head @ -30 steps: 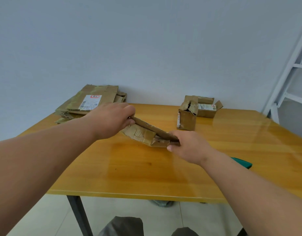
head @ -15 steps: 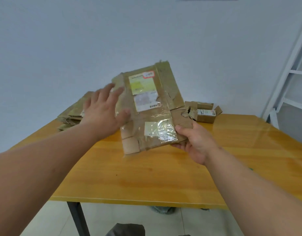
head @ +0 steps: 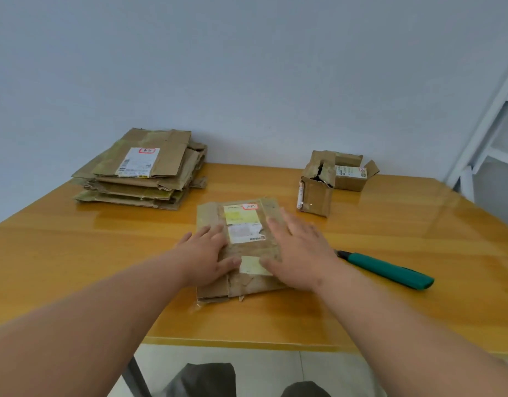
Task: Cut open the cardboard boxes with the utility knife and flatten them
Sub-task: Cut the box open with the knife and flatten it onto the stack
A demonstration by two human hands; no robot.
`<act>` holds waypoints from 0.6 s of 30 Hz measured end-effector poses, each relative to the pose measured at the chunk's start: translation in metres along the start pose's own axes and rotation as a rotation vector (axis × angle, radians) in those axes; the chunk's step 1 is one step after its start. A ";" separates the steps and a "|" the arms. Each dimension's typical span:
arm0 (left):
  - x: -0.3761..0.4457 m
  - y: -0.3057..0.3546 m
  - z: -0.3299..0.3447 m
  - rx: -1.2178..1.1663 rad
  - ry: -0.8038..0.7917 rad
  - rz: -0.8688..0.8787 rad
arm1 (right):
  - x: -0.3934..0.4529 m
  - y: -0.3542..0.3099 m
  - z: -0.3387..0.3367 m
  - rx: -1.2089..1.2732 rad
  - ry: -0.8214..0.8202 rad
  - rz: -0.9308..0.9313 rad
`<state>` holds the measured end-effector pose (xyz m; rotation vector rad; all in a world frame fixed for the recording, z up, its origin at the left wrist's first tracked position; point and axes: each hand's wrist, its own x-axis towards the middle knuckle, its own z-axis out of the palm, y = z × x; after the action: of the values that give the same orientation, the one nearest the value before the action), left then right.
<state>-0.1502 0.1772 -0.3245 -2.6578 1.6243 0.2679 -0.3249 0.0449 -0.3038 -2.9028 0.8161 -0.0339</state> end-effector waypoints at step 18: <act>0.028 -0.016 -0.018 -0.048 -0.064 -0.027 | 0.049 0.012 0.027 0.036 0.044 0.047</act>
<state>-0.1211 0.1576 -0.3119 -2.6735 1.5830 0.3927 -0.2879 0.0124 -0.3329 -2.8570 0.8818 -0.1070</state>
